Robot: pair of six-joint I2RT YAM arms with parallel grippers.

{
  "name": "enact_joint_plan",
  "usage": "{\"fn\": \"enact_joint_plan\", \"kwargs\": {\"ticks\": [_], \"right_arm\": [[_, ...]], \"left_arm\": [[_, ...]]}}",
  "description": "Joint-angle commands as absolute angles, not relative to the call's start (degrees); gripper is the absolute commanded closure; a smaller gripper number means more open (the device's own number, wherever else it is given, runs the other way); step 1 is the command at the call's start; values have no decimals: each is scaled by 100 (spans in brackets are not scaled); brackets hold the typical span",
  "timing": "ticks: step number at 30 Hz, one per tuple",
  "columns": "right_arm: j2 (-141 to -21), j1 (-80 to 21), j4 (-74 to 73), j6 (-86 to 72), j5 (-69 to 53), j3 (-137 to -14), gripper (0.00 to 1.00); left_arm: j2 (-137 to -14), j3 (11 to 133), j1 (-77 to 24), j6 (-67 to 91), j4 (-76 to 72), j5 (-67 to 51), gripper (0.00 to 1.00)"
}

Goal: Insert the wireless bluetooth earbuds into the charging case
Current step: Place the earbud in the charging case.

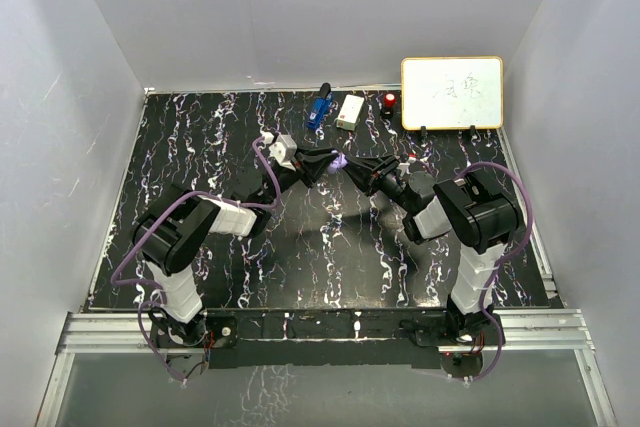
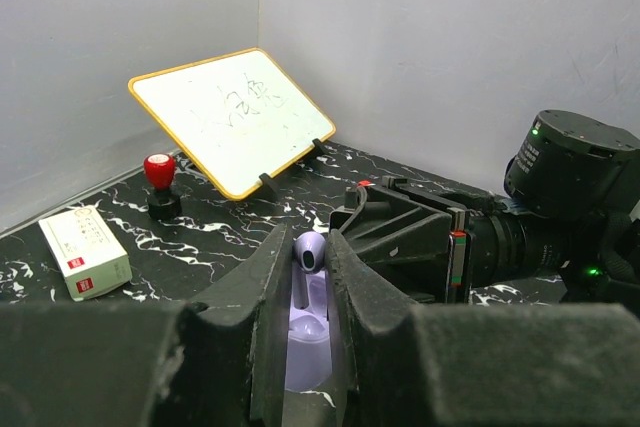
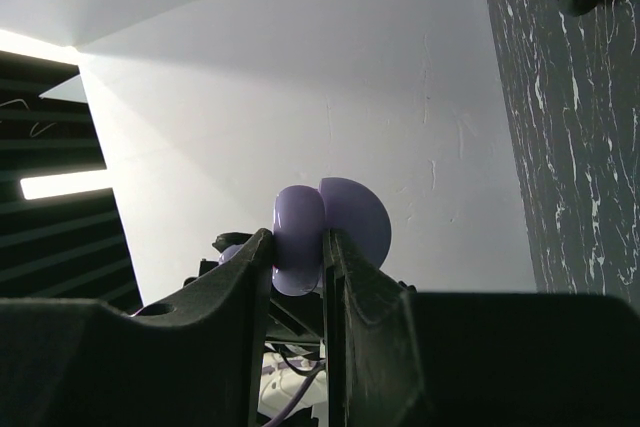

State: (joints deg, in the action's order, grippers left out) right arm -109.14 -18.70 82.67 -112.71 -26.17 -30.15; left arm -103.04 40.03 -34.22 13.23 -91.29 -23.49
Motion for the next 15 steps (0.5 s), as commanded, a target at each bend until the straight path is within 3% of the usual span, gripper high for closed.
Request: {"fn": "enact_joint_plan", "kwargs": {"ticks": [1,15], "right_arm": [[-10928,-1907,9297,-11344,-2521,-3049,100],[-10935,-1907,9358,-11366,-2531,-3058,100]], "left_arm": [[-10335,4143,-3384,1204,-10257,-2496,100],[-10443,4178,-3384,1169,-10259,-2491,100]]}}
